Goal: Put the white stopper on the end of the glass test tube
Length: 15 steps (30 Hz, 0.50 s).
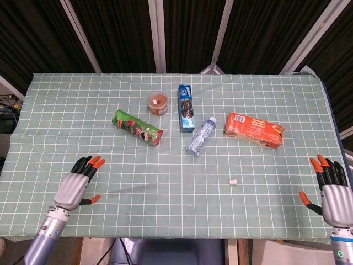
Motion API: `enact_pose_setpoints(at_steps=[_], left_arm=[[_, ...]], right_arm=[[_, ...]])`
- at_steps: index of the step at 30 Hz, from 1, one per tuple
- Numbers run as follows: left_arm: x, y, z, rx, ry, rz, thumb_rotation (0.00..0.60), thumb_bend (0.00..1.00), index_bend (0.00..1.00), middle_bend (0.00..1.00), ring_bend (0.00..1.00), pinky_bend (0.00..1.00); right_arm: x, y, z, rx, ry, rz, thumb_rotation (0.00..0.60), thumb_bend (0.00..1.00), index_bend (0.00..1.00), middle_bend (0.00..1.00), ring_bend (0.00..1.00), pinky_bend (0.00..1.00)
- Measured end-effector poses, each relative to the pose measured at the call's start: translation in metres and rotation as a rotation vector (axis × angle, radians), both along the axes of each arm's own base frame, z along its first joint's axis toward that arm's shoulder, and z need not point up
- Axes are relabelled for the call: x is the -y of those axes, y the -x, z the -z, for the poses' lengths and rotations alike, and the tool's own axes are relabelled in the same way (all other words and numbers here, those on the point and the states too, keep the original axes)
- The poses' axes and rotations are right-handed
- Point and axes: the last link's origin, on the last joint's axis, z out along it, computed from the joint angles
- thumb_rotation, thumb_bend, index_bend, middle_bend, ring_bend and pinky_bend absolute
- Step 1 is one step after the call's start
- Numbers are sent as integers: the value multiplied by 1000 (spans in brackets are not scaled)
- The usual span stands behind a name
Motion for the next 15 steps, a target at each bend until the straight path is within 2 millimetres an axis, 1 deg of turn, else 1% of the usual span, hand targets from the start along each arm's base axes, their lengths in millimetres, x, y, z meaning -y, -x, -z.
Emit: enact_pose_setpoints(at_steps=[9, 12, 15], left_arm=[[-9, -15, 38, -35, 10, -16, 600, 262, 144, 160, 0, 0], [-12, -19, 47, -35, 11, -29, 600, 263, 158, 188, 0, 0], [-14, -24, 55, -33, 13, -44, 600, 268, 162, 190, 0, 0]], right_arm=[[-1, 0, 0, 2, -3, -5, 600, 307, 0, 0, 0, 0], [-1, 0, 0, 3, -2, -4, 600, 307, 0, 0, 0, 0], [-1, 0, 0, 4, -3, -3, 600, 308, 0, 0, 0, 0]])
